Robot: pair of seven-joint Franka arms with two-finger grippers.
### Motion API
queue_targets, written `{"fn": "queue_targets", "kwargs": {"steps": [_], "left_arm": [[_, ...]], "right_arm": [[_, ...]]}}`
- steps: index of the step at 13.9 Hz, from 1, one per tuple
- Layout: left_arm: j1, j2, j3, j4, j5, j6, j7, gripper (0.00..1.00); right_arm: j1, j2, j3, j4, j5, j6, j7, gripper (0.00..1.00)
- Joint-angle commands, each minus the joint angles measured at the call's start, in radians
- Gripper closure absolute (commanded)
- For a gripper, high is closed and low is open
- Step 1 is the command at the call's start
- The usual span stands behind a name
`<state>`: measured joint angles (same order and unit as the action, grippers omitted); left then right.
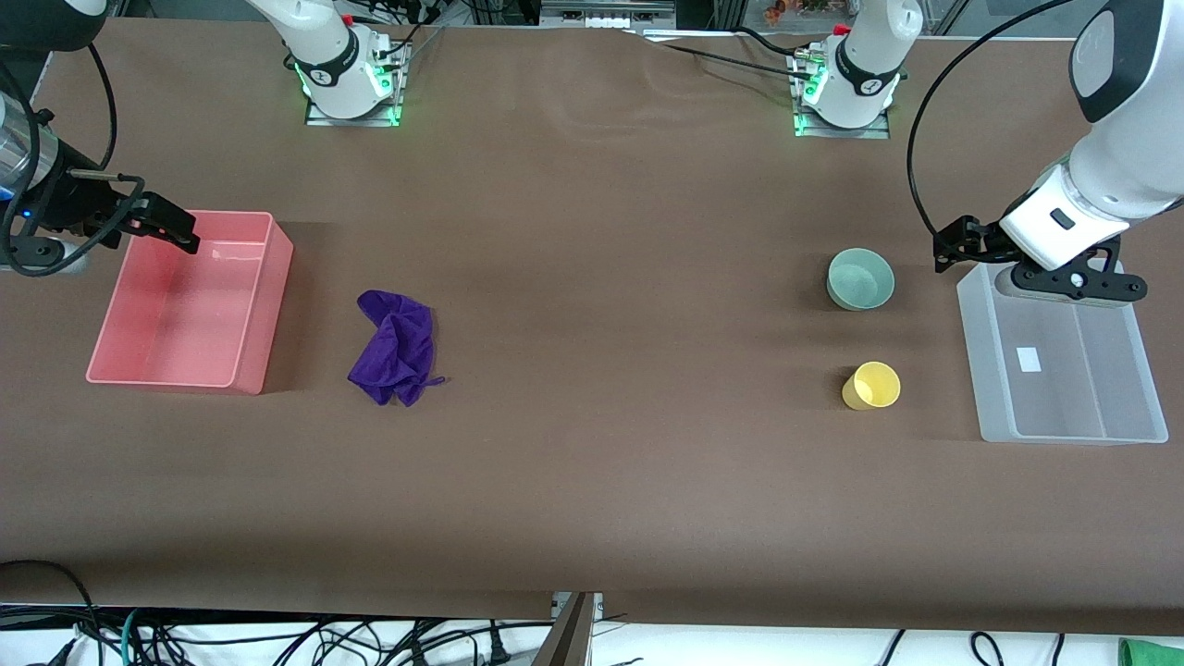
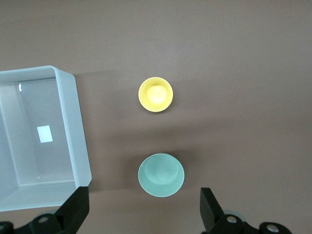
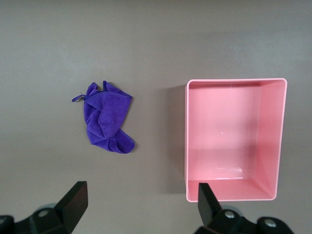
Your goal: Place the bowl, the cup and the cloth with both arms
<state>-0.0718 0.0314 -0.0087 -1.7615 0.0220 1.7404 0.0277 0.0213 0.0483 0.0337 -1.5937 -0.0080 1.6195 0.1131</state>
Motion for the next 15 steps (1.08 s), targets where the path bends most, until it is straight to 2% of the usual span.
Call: {"fn": "queue_targets", "kwargs": {"steps": [1, 8, 12, 15], "left_arm": [[-0.002, -0.008, 0.001, -0.007, -0.010, -0.012, -0.002, 0.00], [0.001, 0.002, 0.003, -0.012, -0.010, -0.053, 0.014, 0.00], [0.029, 0.007, 0.003, -0.018, -0.011, -0.084, 0.063, 0.00], [0.044, 0.031, 0.004, -0.056, -0.010, -0.082, 0.145, 0.00]], "right_arm": [[0.000, 0.010, 0.000, 0.024, 0.010, -0.009, -0.010, 0.00], [0.002, 0.031, 0.002, 0.014, 0.000, 0.019, -0.004, 0.00], [0.035, 0.051, 0.037, -0.078, -0.001, 0.126, -0.004, 0.00], [0.037, 0.151, 0.051, -0.133, 0.002, 0.209, 0.000, 0.00]]}}
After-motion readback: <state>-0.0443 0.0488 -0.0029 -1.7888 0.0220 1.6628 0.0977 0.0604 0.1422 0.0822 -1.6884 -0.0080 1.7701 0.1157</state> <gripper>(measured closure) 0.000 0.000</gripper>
